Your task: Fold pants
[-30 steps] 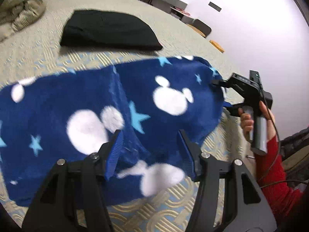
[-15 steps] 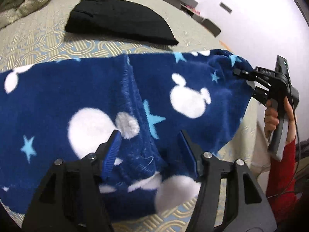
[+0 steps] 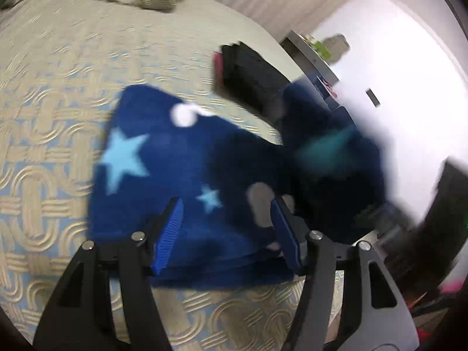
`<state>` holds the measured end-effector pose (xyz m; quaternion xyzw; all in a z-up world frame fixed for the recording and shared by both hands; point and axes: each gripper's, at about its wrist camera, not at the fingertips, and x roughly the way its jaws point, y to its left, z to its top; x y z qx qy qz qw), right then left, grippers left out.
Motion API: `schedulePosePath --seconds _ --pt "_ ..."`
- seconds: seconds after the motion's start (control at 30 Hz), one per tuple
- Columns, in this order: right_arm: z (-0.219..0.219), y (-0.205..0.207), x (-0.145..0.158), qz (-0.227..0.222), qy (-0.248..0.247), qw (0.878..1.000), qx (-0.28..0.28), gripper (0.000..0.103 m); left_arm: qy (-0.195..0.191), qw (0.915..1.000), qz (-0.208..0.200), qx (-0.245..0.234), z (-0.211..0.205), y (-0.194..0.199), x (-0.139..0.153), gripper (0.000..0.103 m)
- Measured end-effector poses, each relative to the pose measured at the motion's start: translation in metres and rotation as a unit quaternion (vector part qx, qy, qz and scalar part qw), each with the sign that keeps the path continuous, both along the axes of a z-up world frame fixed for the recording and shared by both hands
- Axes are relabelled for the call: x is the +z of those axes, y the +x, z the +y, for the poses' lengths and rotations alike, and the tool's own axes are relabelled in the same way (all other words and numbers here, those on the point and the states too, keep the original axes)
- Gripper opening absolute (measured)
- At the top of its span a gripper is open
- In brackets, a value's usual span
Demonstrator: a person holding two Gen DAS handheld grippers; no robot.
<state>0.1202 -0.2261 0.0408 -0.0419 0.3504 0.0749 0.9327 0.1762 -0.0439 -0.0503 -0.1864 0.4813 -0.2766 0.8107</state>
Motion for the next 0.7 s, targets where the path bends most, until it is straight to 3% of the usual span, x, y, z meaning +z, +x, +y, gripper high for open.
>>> schedulePosePath --seconds 0.1,0.17,0.23,0.27,0.43,0.57,0.67,0.7 --pt "0.034 0.012 -0.053 0.082 -0.046 0.995 0.029 0.024 -0.018 0.9997 0.014 -0.003 0.01 -0.006 -0.004 0.066" --pt "0.042 0.006 -0.07 0.084 -0.08 0.993 0.034 0.03 -0.025 0.9993 0.022 -0.016 0.006 -0.008 -0.007 0.071" --pt "0.043 -0.004 -0.065 0.072 -0.076 0.993 0.057 0.062 -0.022 0.9992 0.024 -0.024 0.001 -0.008 -0.008 0.072" --pt "0.039 -0.008 -0.06 0.081 -0.054 0.993 0.067 0.067 -0.022 0.999 0.026 -0.028 -0.001 -0.007 -0.009 0.072" --pt "0.002 -0.033 -0.031 0.087 0.059 0.992 0.073 0.068 -0.029 0.9967 0.051 -0.057 -0.029 0.0 -0.017 0.077" --pt "-0.056 -0.049 -0.021 0.066 0.109 0.992 -0.023 0.069 -0.01 0.9952 0.063 -0.074 -0.051 0.003 -0.024 0.077" --pt "-0.098 -0.056 -0.029 0.072 0.128 0.984 -0.1 0.069 0.001 0.9953 0.062 -0.074 -0.065 0.007 -0.028 0.076" --pt "-0.108 -0.058 -0.032 0.076 0.133 0.981 -0.119 0.069 -0.002 0.9953 0.055 -0.079 -0.069 0.007 -0.027 0.06"
